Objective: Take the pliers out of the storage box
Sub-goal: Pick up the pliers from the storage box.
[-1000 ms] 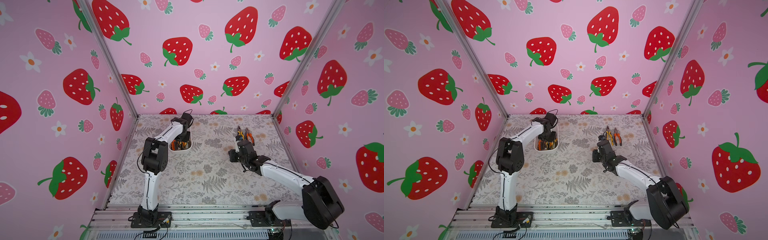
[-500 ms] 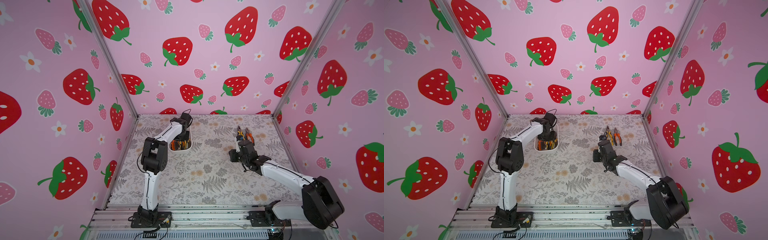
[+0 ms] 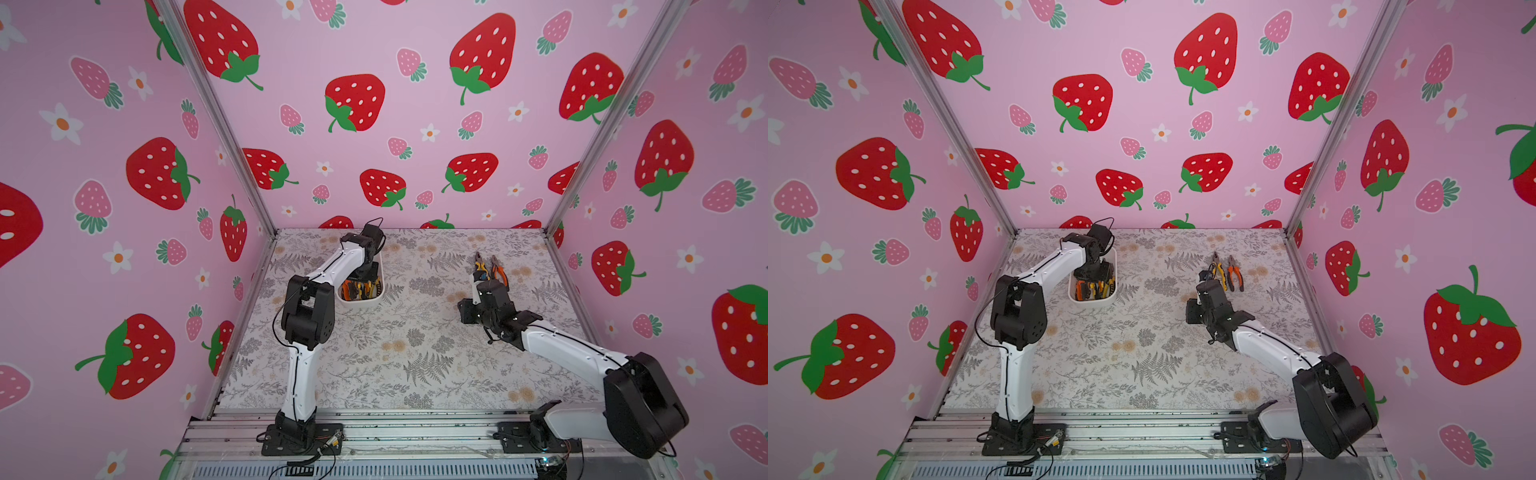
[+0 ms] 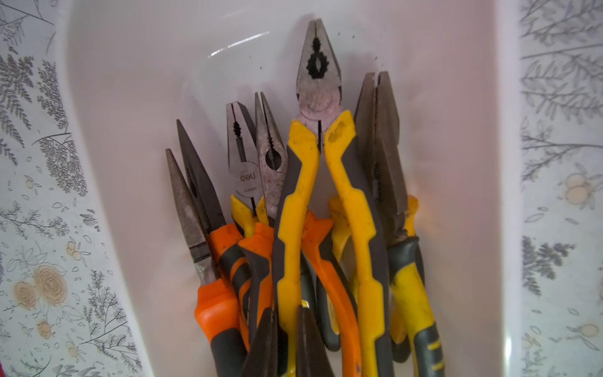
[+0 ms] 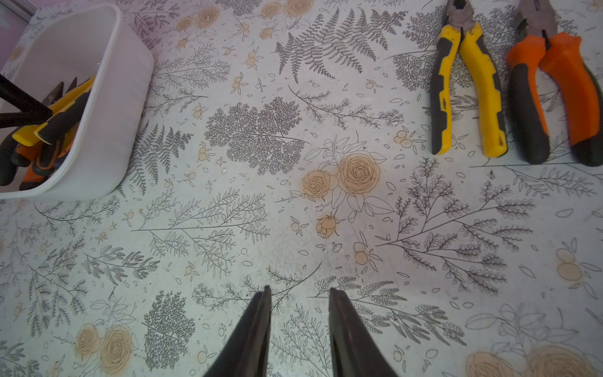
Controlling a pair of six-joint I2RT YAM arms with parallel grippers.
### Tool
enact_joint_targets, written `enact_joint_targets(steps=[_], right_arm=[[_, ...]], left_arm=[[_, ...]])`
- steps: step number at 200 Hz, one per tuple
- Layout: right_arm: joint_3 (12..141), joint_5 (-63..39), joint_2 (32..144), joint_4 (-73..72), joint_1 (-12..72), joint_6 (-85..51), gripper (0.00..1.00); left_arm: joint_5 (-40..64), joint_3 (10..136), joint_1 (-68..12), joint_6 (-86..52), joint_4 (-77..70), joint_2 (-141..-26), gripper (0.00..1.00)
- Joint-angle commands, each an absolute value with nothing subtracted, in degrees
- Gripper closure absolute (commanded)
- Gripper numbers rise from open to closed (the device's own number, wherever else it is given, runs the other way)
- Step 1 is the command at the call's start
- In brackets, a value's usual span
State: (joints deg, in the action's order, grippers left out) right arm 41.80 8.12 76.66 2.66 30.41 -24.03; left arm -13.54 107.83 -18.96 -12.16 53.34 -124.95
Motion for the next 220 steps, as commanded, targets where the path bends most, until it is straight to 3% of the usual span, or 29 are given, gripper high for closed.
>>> enact_joint_targets(steps=[1,120,136,146,182,220], right_arm=[[41.2,7.7,75.3,1.7,30.1,-24.3,0.66],[41.2,7.8,75.4,1.8,30.1,-24.3,0.65],[41.4,7.7,75.5,1.8,30.1,-24.3,0.65],[41.5,7.6,75.7,1.8,30.1,-24.3,0.65],[41.7,7.5,76.0,1.9,30.1,-24.3,0.65],[41.6,7.5,75.8,1.9,30.1,-24.3,0.65]], left_arm=[[-16.6,110.5,-18.8,-11.1,57.0,-121.6,1.0],[-20.3,101.6,-17.7,-8.1,53.9,-118.3,1.0],[-17.7,101.0,-17.7,-8.7,53.5,-117.7,0.67],[-15.5,101.1,-17.8,-9.5,53.5,-117.4,0.59],[-11.1,103.9,-18.7,-12.7,54.8,-117.2,0.58],[-11.1,107.6,-20.1,-13.5,57.0,-120.0,0.65]])
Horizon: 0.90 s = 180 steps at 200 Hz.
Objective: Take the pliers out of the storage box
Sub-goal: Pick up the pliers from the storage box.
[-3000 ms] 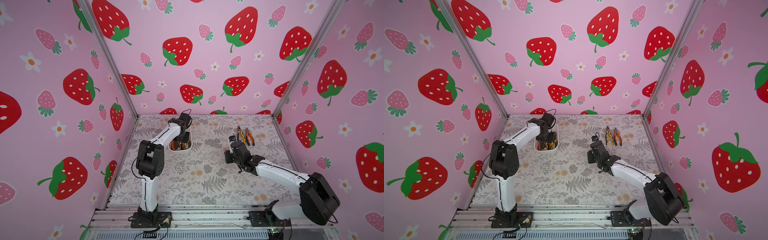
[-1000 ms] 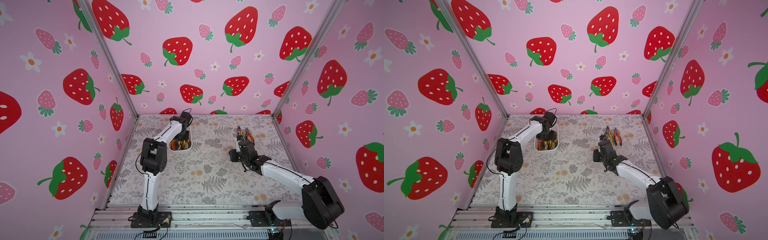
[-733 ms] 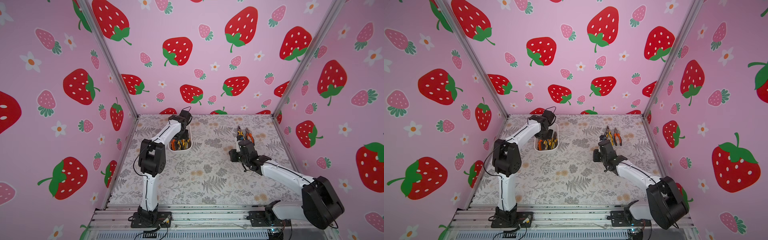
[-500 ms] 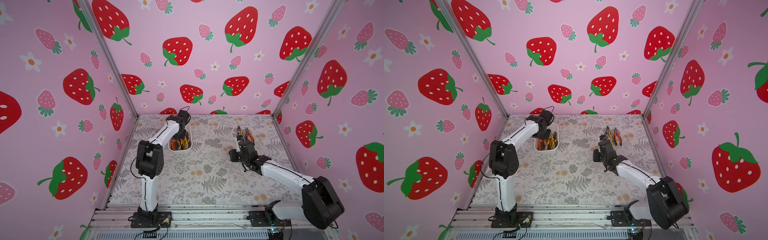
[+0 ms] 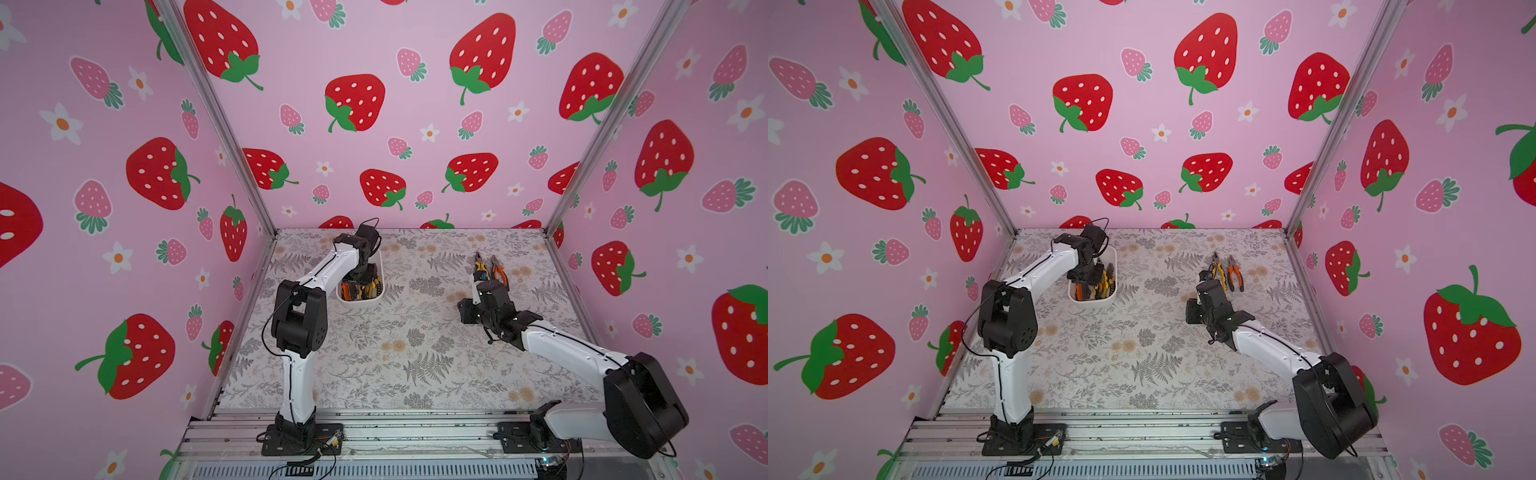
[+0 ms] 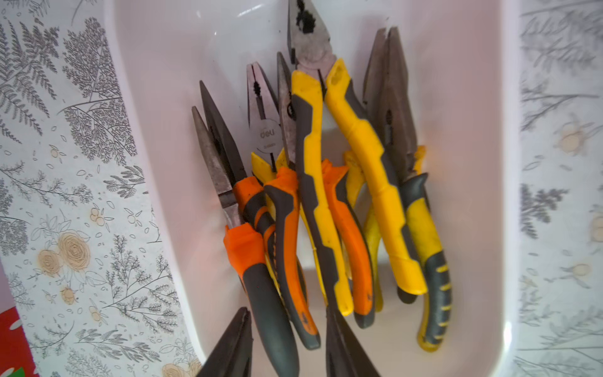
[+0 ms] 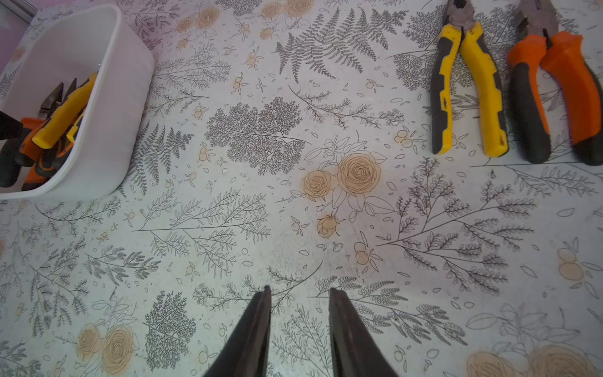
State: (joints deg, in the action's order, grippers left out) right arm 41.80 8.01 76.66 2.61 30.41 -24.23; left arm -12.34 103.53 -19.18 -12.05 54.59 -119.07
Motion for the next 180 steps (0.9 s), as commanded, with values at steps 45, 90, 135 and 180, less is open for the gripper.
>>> enact_joint_targets(steps=[45,90,135,180], right_arm=[[41.0,7.6,75.3,1.6,30.1,-24.3,0.65],[40.9,7.4,75.1,1.3,30.0,-24.3,0.65],[40.6,6.9,74.9,1.1,29.6,-24.3,0.65],[40.5,6.6,74.9,1.0,29.4,-24.4,0.65]], left_arm=[[-10.6,108.3,-20.8,-14.4,57.2,-123.1,0.7],[-10.6,107.8,-21.0,-15.0,57.0,-124.7,0.72],[-11.3,107.7,-21.0,-15.2,56.5,-125.6,0.72],[-12.0,109.1,-20.8,-15.5,57.0,-127.8,0.72]])
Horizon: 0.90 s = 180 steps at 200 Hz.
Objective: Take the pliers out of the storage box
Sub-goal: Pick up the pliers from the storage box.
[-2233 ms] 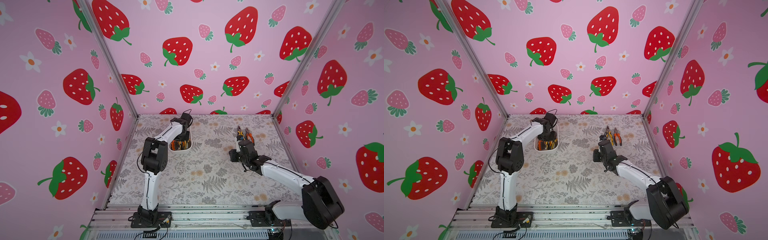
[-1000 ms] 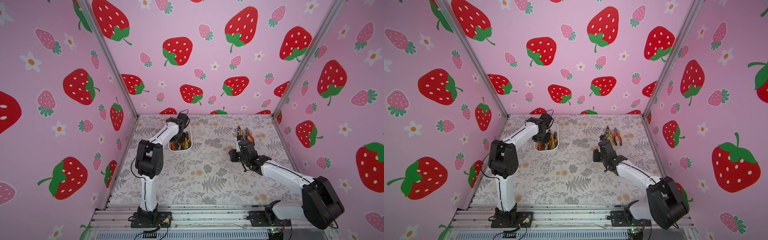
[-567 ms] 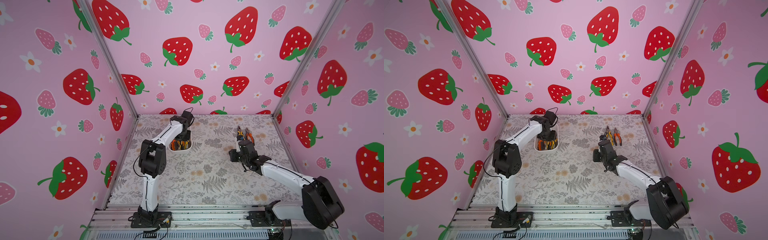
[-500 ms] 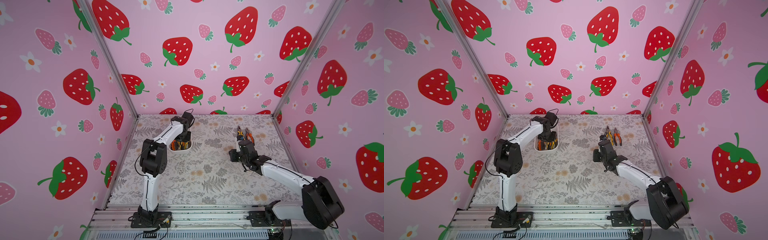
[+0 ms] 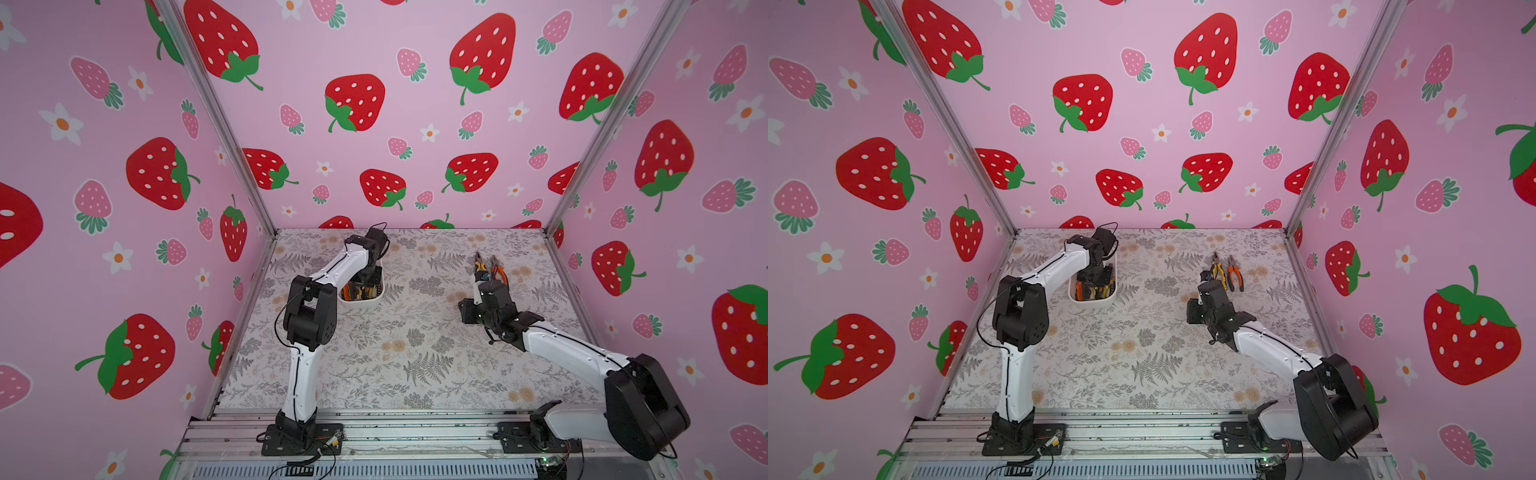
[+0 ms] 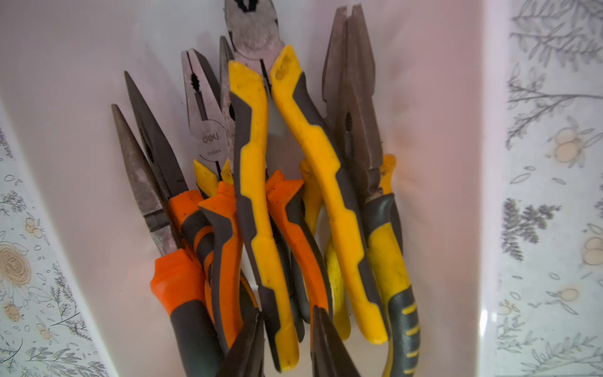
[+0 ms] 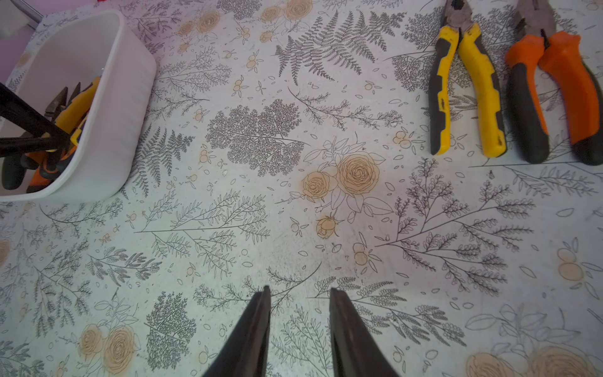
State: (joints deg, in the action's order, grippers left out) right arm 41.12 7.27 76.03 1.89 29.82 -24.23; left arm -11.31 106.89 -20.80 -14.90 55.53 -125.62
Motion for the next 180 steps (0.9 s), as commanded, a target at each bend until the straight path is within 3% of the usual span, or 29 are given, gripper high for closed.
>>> enact_joint_targets(steps=[1,53,89,113,180], right_arm=[[40.6,6.5,74.9,1.0,29.4,-24.4,0.65],[40.6,6.4,75.0,1.1,29.3,-24.5,0.65],[40.7,6.4,75.2,1.0,29.3,-24.6,0.65],[40.7,6.4,75.1,1.1,29.2,-24.6,0.65],[40.9,6.4,75.2,1.5,29.2,-24.5,0.65]], left_arm=[[-12.0,109.1,-20.8,-15.5,57.0,-127.9,0.72],[-12.0,110.2,-20.6,-15.6,56.9,-129.0,0.72],[-11.3,110.2,-20.3,-15.3,56.9,-129.0,0.86],[-11.5,109.7,-20.2,-15.1,56.6,-128.2,1.0],[-16.2,112.0,-20.1,-12.9,58.4,-122.2,1.0]])
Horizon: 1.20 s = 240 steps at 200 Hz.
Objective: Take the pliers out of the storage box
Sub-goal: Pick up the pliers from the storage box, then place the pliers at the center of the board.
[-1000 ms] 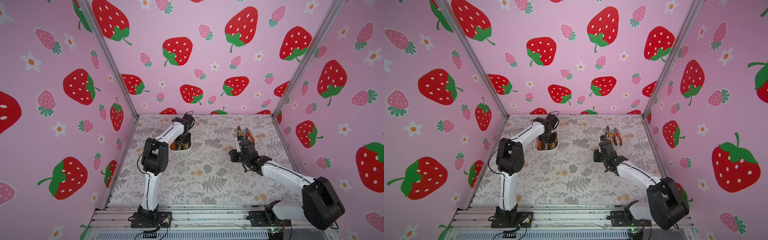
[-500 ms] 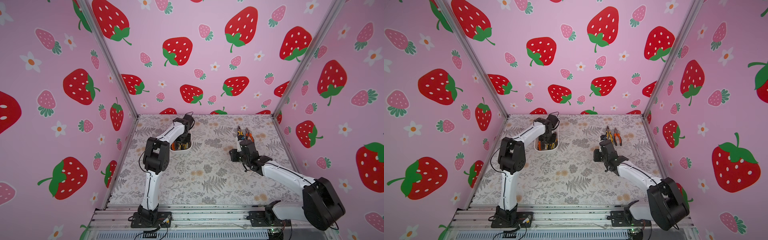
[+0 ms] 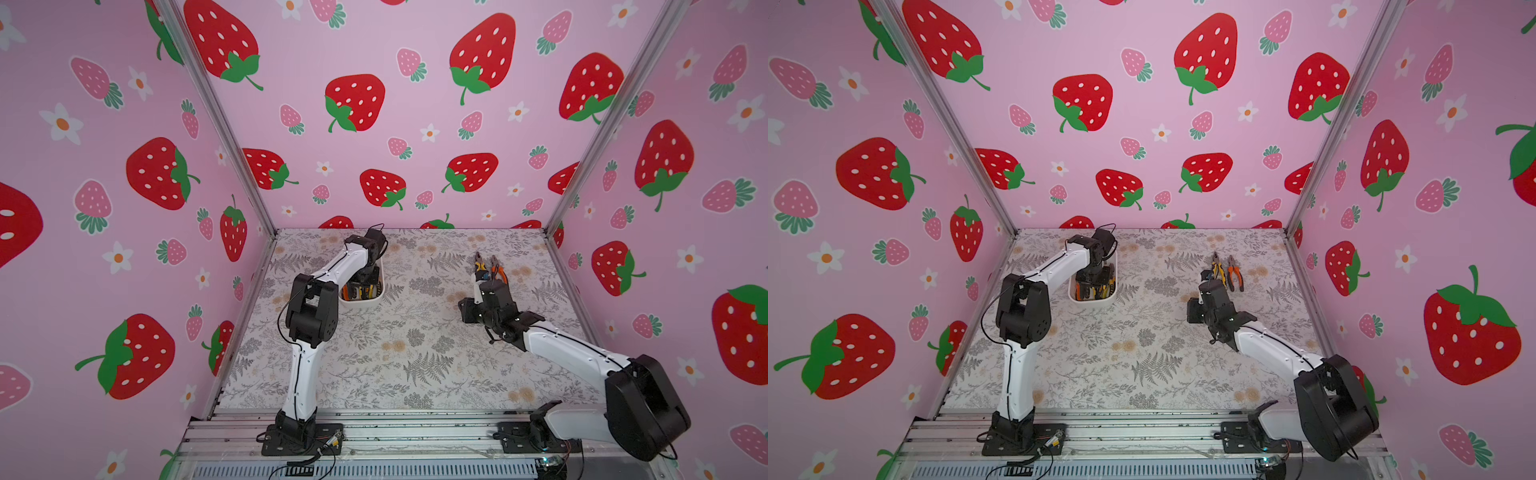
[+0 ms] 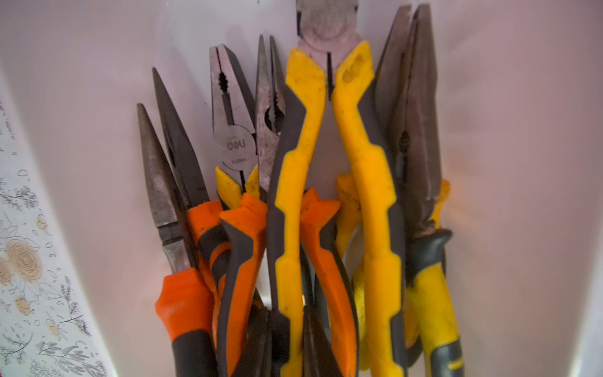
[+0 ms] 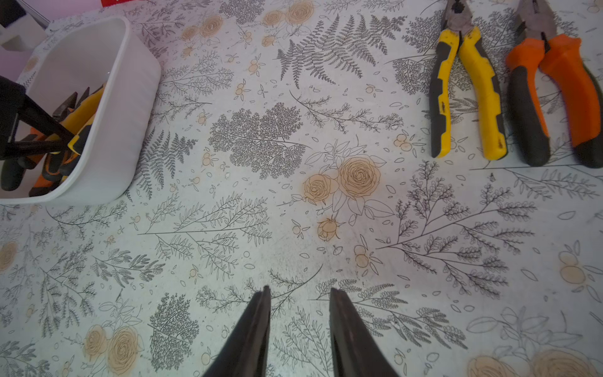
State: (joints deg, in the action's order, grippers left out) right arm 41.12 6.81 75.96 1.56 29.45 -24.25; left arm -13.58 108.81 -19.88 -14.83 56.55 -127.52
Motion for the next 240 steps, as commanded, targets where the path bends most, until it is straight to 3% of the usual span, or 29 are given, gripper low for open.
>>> enact_joint_targets(steps=[1,57,79,109,137,156,211,240], right_arm=[[40.9,6.4,75.2,1.5,29.2,-24.5,0.65],[41.5,8.5,75.4,2.8,29.2,-25.9,0.65],[43.1,12.0,76.7,6.2,29.2,-28.4,0.65],[45.5,9.4,76.5,8.0,29.3,-27.1,0.64],[48.0,7.1,75.5,11.5,30.5,-28.9,0.62],[51.8,10.9,75.0,15.2,34.2,-27.2,0.61],[68.9,12.0,78.0,28.9,37.3,-29.1,0.58],[75.4,11.0,80.6,33.0,38.7,-31.6,0.55]], left_arm=[[-16.2,112.0,-20.1,-12.9,58.4,-122.1,1.0],[-16.9,101.2,-21.1,-12.5,50.4,-107.9,1.0],[-18.3,89.3,-22.2,-13.0,42.0,-98.7,1.0],[-20.1,69.4,-25.5,-12.5,26.3,-84.0,1.0],[-26.9,48.9,-34.2,-8.4,7.1,-69.8,1.0],[-32.4,38.3,-42.3,-3.2,-8.1,-62.5,1.0],[-35.3,23.5,-55.6,10.5,-33.9,-61.8,1.0],[-30.3,20.1,-60.3,19.0,-40.2,-64.8,1.0]])
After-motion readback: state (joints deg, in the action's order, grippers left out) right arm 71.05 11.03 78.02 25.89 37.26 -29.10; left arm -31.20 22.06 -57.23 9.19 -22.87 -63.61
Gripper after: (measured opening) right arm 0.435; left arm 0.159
